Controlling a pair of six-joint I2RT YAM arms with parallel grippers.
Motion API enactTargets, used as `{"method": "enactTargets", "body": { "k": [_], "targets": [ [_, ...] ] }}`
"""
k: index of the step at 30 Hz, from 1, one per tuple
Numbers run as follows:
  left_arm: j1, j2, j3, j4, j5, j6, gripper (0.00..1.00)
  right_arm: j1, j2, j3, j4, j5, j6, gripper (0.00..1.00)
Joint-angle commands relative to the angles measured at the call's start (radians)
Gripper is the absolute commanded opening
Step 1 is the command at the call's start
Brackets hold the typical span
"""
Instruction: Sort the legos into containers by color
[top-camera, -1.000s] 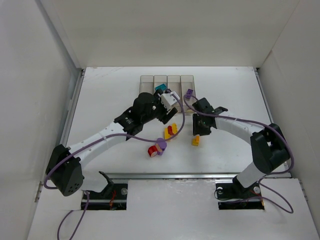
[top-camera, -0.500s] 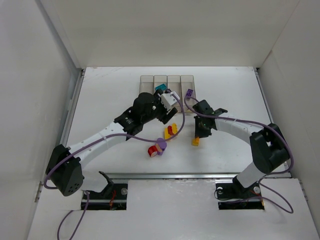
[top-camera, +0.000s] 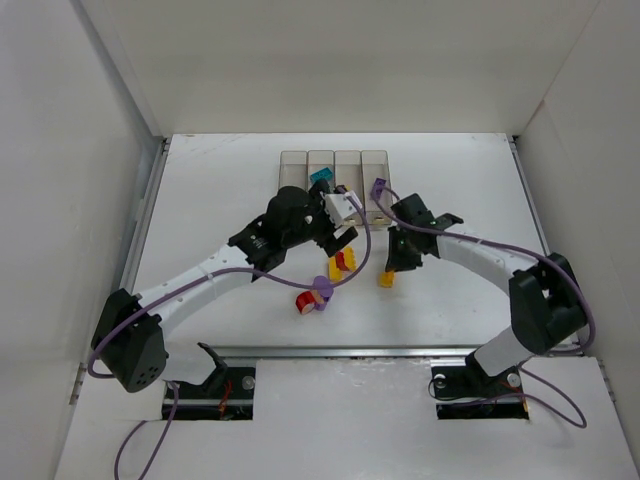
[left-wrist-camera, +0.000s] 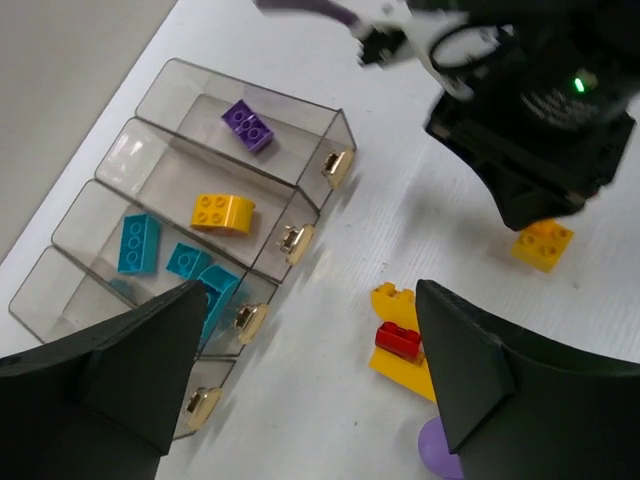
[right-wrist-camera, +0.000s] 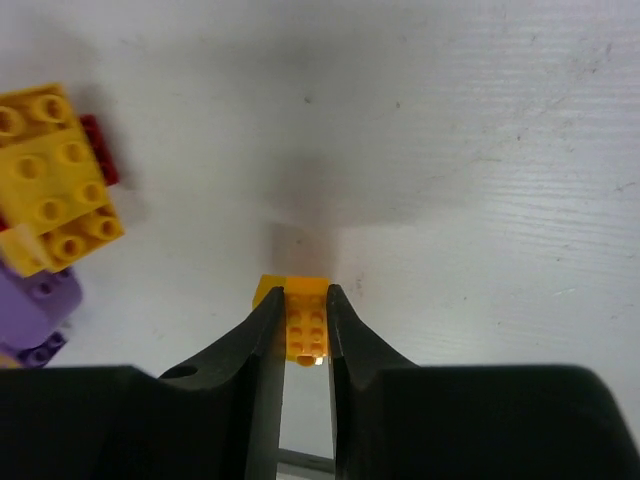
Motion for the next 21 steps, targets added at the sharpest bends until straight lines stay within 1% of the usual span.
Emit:
{"method": "enactTargets", "body": {
  "k": [1, 2, 4, 5, 11, 12, 13, 14, 18, 20, 21],
  "targets": [
    [0.001, -0.047, 0.009, -0.027, 0.159, 0.108, 0.85, -0.049, -0.127, 0.086, 0.024, -0.080, -0.027, 0.00],
    [0.001, -0.047, 0.021, -0.045, 0.197, 0.144, 0.88, -0.080, -0.147, 0.097, 0.024, -0.147, -0.044, 0.00],
    [0.001, -0.047, 0.032, -0.103, 0.278, 0.220, 0.98, -0.101, -0.209, 0.111, 0.047, -0.202, -0.044, 0.00],
    [0.001, -0.047, 0.043, -0.113, 0.347, 0.271, 1.00, -0.101, -0.224, 0.135, 0.073, -0.244, -0.044, 0.00],
    [-0.010, -0.013, 0.118, -0.113, 0.443, 0.300, 1.00, -0.101, -0.261, 0.181, 0.123, -0.342, -0.053, 0.00],
    [-0.010, -0.001, 0.139, -0.113, 0.443, 0.314, 1.00, -0.101, -0.272, 0.181, 0.124, -0.351, -0.053, 0.00],
    [-0.037, 0.009, 0.148, -0.113, 0.443, 0.329, 1.00, -0.101, -0.272, 0.192, 0.134, -0.364, -0.053, 0.00],
    [-0.051, 0.010, 0.148, -0.124, 0.443, 0.380, 1.00, -0.101, -0.281, 0.204, 0.134, -0.364, -0.053, 0.00],
    [-0.071, 0.029, 0.168, -0.118, 0.376, 0.434, 1.00, -0.101, -0.281, 0.243, 0.090, -0.339, -0.044, 0.00],
    [-0.071, 0.043, 0.193, -0.162, 0.375, 0.478, 1.00, -0.101, -0.281, 0.255, 0.090, -0.339, -0.044, 0.00],
    [-0.071, 0.043, 0.204, -0.224, 0.395, 0.503, 1.00, -0.101, -0.290, 0.255, 0.090, -0.339, -0.044, 0.00]
  ]
}}
